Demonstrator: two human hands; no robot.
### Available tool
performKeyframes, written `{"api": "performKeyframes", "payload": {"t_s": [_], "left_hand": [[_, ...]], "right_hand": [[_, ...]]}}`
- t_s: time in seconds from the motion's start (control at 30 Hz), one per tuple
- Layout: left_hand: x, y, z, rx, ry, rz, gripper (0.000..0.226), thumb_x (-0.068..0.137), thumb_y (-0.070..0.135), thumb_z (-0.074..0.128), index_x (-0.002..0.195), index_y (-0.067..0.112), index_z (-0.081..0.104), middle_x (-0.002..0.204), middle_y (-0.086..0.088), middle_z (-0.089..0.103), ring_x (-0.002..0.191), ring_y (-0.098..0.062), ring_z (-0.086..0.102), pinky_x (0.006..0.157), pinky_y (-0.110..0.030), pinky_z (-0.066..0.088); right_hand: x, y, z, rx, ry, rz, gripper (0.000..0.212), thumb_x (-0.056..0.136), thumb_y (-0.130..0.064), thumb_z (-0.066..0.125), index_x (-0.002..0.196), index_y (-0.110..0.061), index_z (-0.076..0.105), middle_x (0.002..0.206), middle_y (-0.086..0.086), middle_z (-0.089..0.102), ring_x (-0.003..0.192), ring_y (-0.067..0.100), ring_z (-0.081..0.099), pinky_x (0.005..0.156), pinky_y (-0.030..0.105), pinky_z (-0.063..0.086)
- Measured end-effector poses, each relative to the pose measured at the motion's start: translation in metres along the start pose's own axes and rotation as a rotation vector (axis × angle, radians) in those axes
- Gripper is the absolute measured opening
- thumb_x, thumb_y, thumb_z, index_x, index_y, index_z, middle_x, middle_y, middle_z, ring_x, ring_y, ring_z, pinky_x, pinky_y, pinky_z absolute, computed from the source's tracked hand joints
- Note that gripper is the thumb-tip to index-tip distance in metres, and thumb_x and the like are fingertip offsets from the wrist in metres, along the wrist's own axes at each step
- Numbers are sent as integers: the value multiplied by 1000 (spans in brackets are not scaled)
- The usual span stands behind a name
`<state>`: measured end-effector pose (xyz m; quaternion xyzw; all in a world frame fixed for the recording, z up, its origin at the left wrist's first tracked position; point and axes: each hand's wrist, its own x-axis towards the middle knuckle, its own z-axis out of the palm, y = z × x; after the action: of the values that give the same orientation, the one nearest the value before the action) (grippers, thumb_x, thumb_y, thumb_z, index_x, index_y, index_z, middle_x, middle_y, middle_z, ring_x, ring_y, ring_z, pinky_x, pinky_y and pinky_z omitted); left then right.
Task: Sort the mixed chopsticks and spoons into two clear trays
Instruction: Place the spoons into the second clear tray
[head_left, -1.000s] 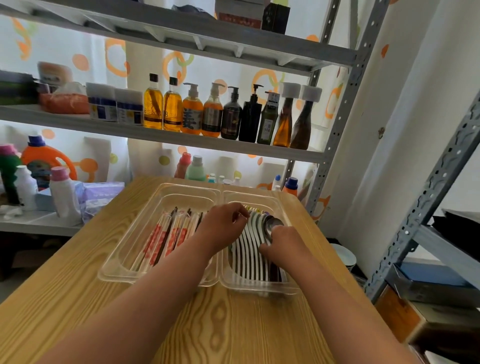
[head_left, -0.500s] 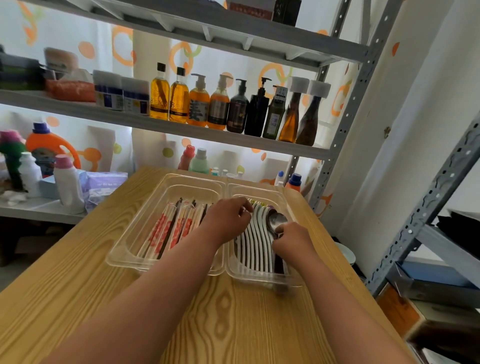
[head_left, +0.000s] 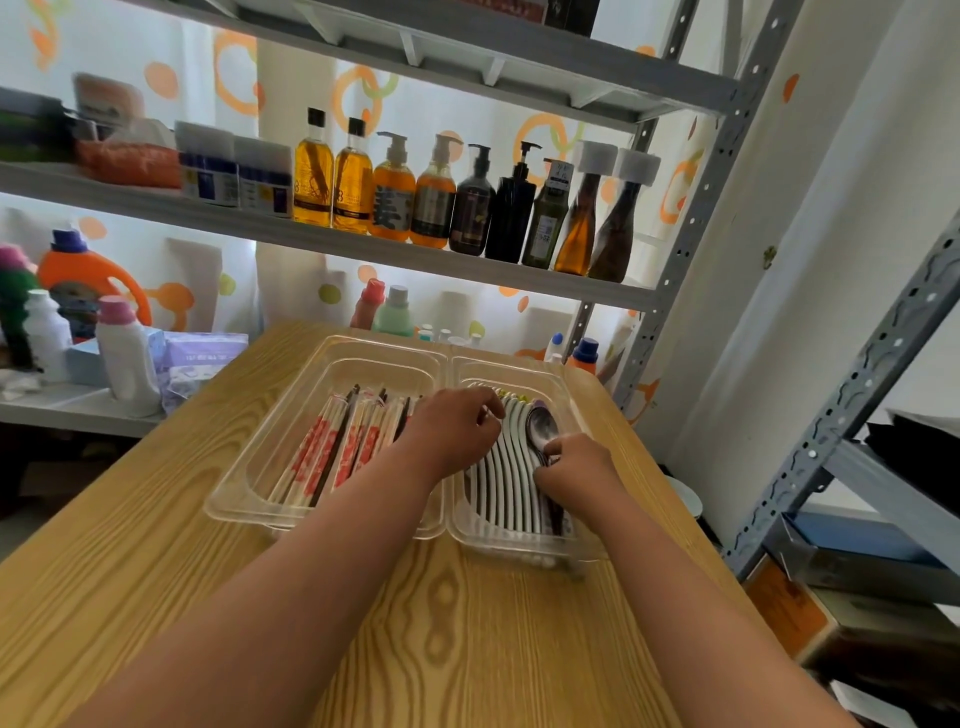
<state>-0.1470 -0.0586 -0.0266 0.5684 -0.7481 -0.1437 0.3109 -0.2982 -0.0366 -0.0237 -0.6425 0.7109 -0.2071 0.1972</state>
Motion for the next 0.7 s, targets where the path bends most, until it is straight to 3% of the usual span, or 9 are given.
{"api": "performKeyframes", "payload": {"t_s": [0.1,0.2,0.27,0.4,0.47,0.63,0.7], "left_hand": [[1,0,2,46,-5,17,25,93,26,48,114,25,61,109,2,66,104,-18,57,101,-38,39],[1,2,3,158,-50,82,28,94,28,46,119,29,58,120,5,62,119,-18,49,103,-39,29],[1,4,3,221,-98,101,31,94,30,45,123,34,55,130,4,55,127,-19,41,105,-41,24],[1,5,5,280,-159,112,36,95,34,42,129,41,51,139,3,45,133,-20,33,107,-43,19],[1,5,5,290,-167,111,36,96,34,42,130,41,50,141,2,43,134,-20,31,108,-43,18],[1,7,6,396,-210,137,38,96,39,38,133,43,48,147,1,34,138,-21,22,110,-44,13],[2,6,6,451,-243,162,39,97,43,36,135,45,45,153,2,25,142,-22,13,113,-46,7]], "right_hand": [[0,0,0,53,-10,6,47,85,-12,59,131,-9,50,122,11,57,100,20,57,73,24,44],[2,1,1,169,-46,25,61,84,-10,60,141,-15,38,128,10,54,109,23,57,77,27,47],[3,3,1,227,-65,47,62,85,-7,57,142,-16,37,131,11,53,111,24,56,79,28,49],[4,6,-1,371,-87,68,60,84,-2,54,141,-15,40,130,12,54,100,21,56,60,21,41],[5,6,-1,415,-94,81,59,84,-2,54,140,-15,40,129,11,53,99,20,56,58,21,41],[8,9,3,344,-33,73,50,84,-3,55,133,-12,49,126,10,57,112,25,55,86,32,49],[8,8,3,284,-5,51,44,84,-3,54,128,-11,54,121,9,60,109,23,56,84,30,49]]}}
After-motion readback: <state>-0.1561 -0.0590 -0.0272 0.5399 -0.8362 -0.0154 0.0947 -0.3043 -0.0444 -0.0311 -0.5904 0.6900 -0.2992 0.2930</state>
